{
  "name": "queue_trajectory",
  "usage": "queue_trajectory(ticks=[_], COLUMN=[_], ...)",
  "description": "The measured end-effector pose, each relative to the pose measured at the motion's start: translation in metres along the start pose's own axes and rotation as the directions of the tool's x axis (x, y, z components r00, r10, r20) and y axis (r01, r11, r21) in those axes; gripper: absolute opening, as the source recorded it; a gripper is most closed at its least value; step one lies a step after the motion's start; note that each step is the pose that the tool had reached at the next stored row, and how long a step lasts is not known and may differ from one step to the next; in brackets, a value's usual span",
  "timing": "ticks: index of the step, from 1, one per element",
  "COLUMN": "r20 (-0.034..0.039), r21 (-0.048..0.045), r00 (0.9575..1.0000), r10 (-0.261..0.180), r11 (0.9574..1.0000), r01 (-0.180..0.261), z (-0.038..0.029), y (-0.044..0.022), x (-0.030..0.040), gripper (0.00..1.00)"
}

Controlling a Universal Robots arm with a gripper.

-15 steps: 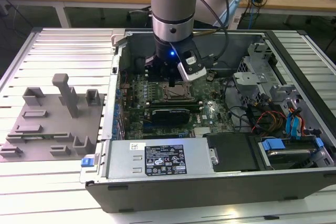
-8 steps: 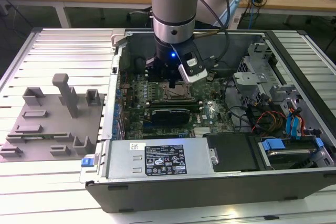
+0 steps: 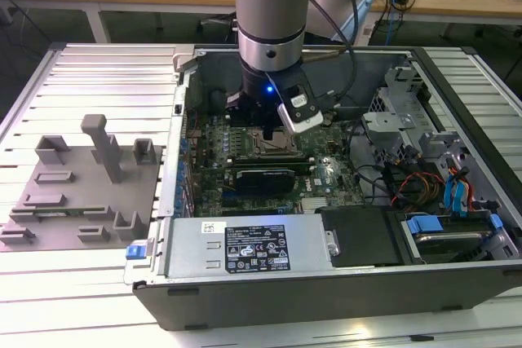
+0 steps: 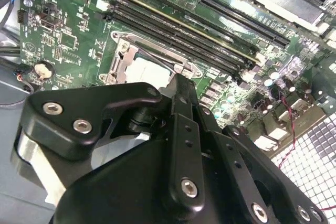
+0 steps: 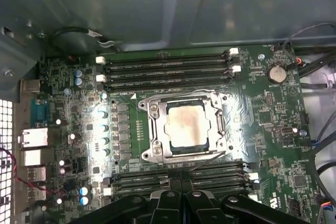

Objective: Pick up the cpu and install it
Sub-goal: 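Install the second cpu locking lever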

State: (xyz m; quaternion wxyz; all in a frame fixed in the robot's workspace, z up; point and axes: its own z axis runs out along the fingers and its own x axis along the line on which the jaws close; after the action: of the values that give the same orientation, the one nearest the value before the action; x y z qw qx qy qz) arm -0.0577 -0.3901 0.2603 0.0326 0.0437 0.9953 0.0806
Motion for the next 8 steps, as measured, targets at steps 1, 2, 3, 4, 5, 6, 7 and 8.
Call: queue_trajectory(ticks=[1,2,3,4,5,6,7,8], r20=[0.0000,0.0001,0.0002,0.0002,0.0002,0.0003,0.0004,0.0004], r21=[0.0012,0.0012,0.0011,0.0012,0.0013,0.0012,0.0013,0.0013], r00=[1.0000,1.0000,1.0000,1.0000,1.0000,1.0000,1.0000,1.0000], r10=[0.000,0.000,0.001,0.001,0.001,0.001,0.002,0.002], r11=[1.0000,1.0000,1.0000,1.0000,1.0000,1.0000,1.0000,1.0000], r01=[0.000,0.000,-0.001,-0.001,-0.001,-0.001,-0.002,-0.002], z=[0.0032,0.0060,0.0079,0.0098,0.0119,0.0135,0.0155,0.0172], y=[-0.0007,-0.0012,-0.0015,-0.0018,-0.0022,-0.0025,-0.0028,-0.0031], x=[0.0002,0.0004,0.0005,0.0006,0.0007,0.0009,0.0015,0.0021], gripper=[0.11,0.11,0.11,0.11,0.11,0.11,0.11,0.11])
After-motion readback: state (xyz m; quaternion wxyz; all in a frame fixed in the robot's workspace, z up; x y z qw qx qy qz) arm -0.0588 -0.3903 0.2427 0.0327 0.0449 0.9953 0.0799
